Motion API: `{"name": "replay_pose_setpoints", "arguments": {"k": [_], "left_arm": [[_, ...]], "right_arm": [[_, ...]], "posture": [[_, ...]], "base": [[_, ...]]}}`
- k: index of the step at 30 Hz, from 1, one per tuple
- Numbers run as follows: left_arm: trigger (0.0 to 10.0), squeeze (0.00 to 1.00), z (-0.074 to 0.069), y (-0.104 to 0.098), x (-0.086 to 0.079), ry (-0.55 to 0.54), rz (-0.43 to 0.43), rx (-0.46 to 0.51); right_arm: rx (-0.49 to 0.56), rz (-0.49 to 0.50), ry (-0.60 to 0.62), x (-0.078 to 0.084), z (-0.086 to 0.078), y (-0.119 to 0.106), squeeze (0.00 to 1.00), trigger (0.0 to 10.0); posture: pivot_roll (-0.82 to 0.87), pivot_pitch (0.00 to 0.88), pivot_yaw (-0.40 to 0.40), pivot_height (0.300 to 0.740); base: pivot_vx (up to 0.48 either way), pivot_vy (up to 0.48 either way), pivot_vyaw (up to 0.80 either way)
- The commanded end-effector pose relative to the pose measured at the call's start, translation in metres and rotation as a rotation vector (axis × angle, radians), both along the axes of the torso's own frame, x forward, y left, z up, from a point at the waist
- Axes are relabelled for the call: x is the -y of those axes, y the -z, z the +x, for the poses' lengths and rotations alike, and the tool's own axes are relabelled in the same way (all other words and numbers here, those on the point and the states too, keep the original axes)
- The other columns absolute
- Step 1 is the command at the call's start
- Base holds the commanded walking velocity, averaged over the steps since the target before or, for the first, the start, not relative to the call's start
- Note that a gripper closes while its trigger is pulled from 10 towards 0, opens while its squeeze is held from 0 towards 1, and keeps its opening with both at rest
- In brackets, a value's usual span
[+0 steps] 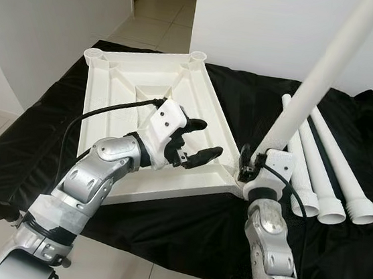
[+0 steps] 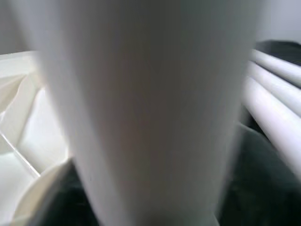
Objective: Building children table
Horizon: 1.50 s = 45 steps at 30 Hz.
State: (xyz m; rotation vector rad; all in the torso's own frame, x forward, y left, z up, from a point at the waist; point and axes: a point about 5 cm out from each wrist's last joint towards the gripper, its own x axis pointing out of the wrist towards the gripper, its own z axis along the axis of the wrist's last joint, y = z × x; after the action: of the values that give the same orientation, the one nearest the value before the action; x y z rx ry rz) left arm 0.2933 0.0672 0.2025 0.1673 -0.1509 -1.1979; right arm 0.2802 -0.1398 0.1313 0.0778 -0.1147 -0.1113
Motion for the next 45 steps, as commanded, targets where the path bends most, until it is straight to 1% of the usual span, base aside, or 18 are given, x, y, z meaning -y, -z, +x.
{"name": "replay_pose_setpoints", "arguments": {"k": [1,3,7,12,14,15,17,18,20,21,26,27,29,30,32,33,34,45], "left_arm": [[10.0,0.00,-0.002,0.001,0.001,0.049,0.020,0.014],[10.0,0.00,-0.002,0.001,0.001,0.049,0.020,0.014],[10.0,0.00,-0.006,0.006,0.005,0.045,0.019,0.016],[10.0,0.00,-0.007,0.007,0.006,0.043,0.021,0.017],[10.0,0.00,-0.007,0.009,0.007,0.039,0.024,0.018],[10.0,0.00,-0.007,0.008,0.008,0.036,0.023,0.021],[10.0,0.00,-0.007,0.008,0.008,0.036,0.023,0.021],[10.0,0.00,-0.007,0.008,0.010,0.035,0.021,0.024],[10.0,0.00,-0.007,0.008,0.010,0.035,0.021,0.024],[10.0,0.00,-0.008,0.009,0.013,0.037,0.031,0.031],[10.0,0.00,-0.009,0.009,0.016,0.050,0.029,0.036],[10.0,0.00,-0.008,0.009,0.017,0.050,0.032,0.040],[10.0,0.00,-0.008,0.009,0.017,0.050,0.032,0.040],[10.0,0.00,-0.008,0.009,0.017,0.051,0.034,0.044],[10.0,0.00,-0.008,0.009,0.017,0.051,0.034,0.044],[10.0,0.00,-0.007,0.008,0.018,0.051,0.033,0.047],[10.0,0.00,-0.008,0.008,0.018,0.054,0.032,0.050],[10.0,0.00,-0.008,0.008,0.018,0.052,0.032,0.056]], "right_arm": [[0.009,0.007,-0.015,0.001,-0.002,0.000,1.00,10.0],[0.009,0.007,-0.015,0.001,-0.002,0.000,1.00,10.0],[0.043,-0.019,-0.084,0.016,-0.004,-0.002,1.00,10.0],[0.054,-0.027,-0.115,0.021,-0.004,-0.003,1.00,10.0],[0.059,-0.044,-0.148,0.026,-0.003,-0.003,1.00,10.0],[0.059,-0.061,-0.208,0.032,0.000,-0.003,1.00,10.0],[0.059,-0.061,-0.208,0.032,0.000,-0.003,1.00,10.0],[0.060,-0.084,-0.339,0.036,0.006,-0.003,0.00,10.0],[0.060,-0.084,-0.339,0.036,0.006,-0.003,0.00,10.0],[0.043,-0.093,-0.478,0.034,0.012,-0.002,0.00,10.0],[0.030,-0.135,-0.573,0.035,0.021,-0.002,0.00,10.0],[0.025,-0.141,-0.588,0.036,0.023,-0.002,0.00,7.9],[0.025,-0.141,-0.588,0.036,0.023,-0.002,0.00,7.9],[0.020,-0.147,-0.595,0.037,0.025,-0.001,0.00,7.1],[0.020,-0.147,-0.595,0.037,0.025,-0.001,0.00,7.1],[0.013,-0.155,-0.613,0.037,0.028,0.000,0.00,1.2],[0.004,-0.163,-0.623,0.039,0.030,0.001,0.00,0.0],[-0.039,-0.138,-0.671,0.044,0.027,0.015,0.00,0.0]], "posture": [[-0.09,0.000,0.003,0.740],[-0.09,0.000,0.003,0.740],[-0.08,0.000,-0.001,0.740],[-0.08,0.000,-0.007,0.740],[-0.08,0.000,-0.010,0.740],[-0.07,0.000,-0.012,0.740],[-0.07,0.000,-0.012,0.740],[-0.07,0.000,-0.013,0.740],[-0.07,0.000,-0.013,0.740],[-0.07,0.000,-0.016,0.740],[-0.06,0.000,-0.015,0.740],[-0.06,0.000,-0.018,0.740],[-0.06,0.000,-0.018,0.740],[-0.06,0.000,-0.018,0.740],[-0.06,0.000,-0.018,0.740],[-0.06,0.000,-0.013,0.740],[-0.05,0.000,-0.016,0.740],[-0.06,0.000,-0.018,0.740]], "base": [[0.000,0.000,0.00],[0.000,0.000,0.00],[0.000,0.000,0.00],[0.000,0.000,0.00],[0.000,0.000,0.00],[0.000,0.000,0.00],[0.000,0.000,0.00],[0.000,0.000,0.00],[0.000,0.000,0.00],[0.000,0.000,0.00],[0.000,0.000,0.00],[0.000,0.000,0.00],[0.000,0.000,0.00],[0.000,0.000,0.00],[0.000,0.000,0.00],[0.000,0.000,0.00],[0.000,0.000,0.00],[0.000,0.000,0.00]]}}
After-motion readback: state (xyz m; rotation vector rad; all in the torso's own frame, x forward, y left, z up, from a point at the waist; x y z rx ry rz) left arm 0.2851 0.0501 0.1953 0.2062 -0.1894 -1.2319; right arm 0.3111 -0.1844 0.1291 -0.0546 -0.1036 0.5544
